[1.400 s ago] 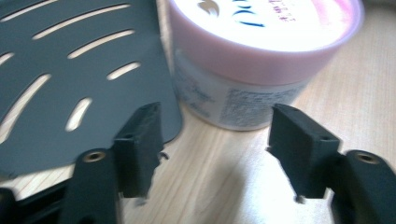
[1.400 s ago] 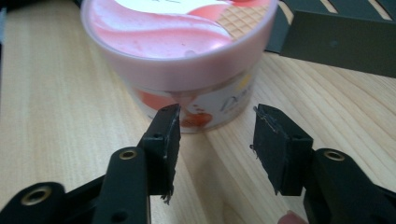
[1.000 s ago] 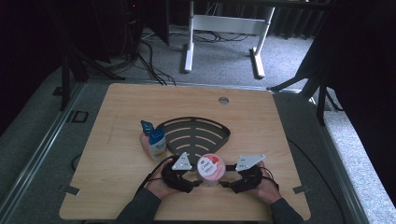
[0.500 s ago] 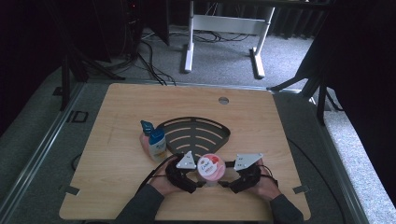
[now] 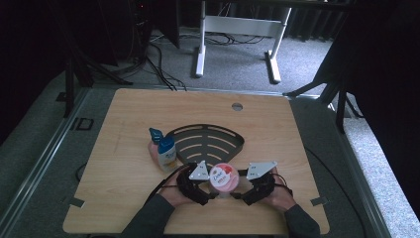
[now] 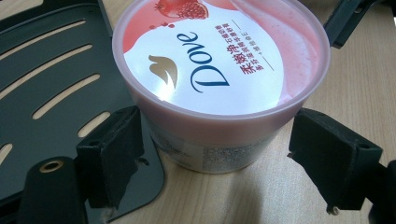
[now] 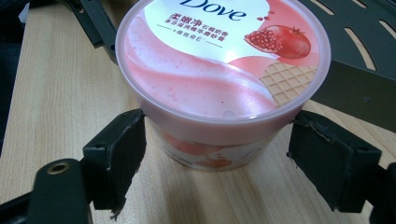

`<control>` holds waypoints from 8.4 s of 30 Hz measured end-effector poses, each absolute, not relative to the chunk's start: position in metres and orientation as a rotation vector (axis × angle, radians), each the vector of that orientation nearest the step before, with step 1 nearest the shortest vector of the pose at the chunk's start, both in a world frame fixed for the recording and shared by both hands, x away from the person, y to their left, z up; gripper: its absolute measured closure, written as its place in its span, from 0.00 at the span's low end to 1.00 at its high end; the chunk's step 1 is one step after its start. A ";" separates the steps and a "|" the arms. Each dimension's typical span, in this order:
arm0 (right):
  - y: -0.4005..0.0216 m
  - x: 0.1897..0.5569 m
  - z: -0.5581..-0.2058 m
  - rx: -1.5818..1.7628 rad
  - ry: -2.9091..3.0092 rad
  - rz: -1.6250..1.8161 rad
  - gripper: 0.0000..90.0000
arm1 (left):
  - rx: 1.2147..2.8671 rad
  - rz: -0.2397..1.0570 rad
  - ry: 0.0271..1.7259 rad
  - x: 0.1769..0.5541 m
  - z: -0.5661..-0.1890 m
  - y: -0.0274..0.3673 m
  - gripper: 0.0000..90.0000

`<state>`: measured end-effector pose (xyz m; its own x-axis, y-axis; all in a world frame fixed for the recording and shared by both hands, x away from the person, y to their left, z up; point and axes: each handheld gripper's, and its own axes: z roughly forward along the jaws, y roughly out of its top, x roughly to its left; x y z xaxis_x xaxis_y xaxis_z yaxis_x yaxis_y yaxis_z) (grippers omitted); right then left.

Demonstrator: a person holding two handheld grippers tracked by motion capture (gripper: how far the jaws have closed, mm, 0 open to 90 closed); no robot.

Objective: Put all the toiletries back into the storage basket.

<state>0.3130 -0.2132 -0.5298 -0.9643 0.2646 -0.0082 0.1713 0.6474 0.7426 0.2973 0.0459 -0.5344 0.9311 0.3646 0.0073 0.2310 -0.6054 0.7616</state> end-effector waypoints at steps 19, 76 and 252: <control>-0.215 0.311 -0.526 0.370 2.737 1.203 0.21 | 2.251 0.217 0.412 0.297 -0.530 0.044 0.20; -0.219 0.343 -0.489 0.347 2.694 1.221 0.22 | 2.249 0.316 0.413 0.324 -0.488 0.037 0.20; -0.244 0.460 -0.535 0.953 2.616 0.863 1.00 | 2.065 0.570 1.109 0.404 -0.531 0.013 1.00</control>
<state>0.4599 -0.2435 -0.5347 -0.7632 0.6461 -0.0106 0.5129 0.6157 0.5982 0.4041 0.0132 -0.5310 0.5333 0.8446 0.0468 0.5295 -0.3765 0.7602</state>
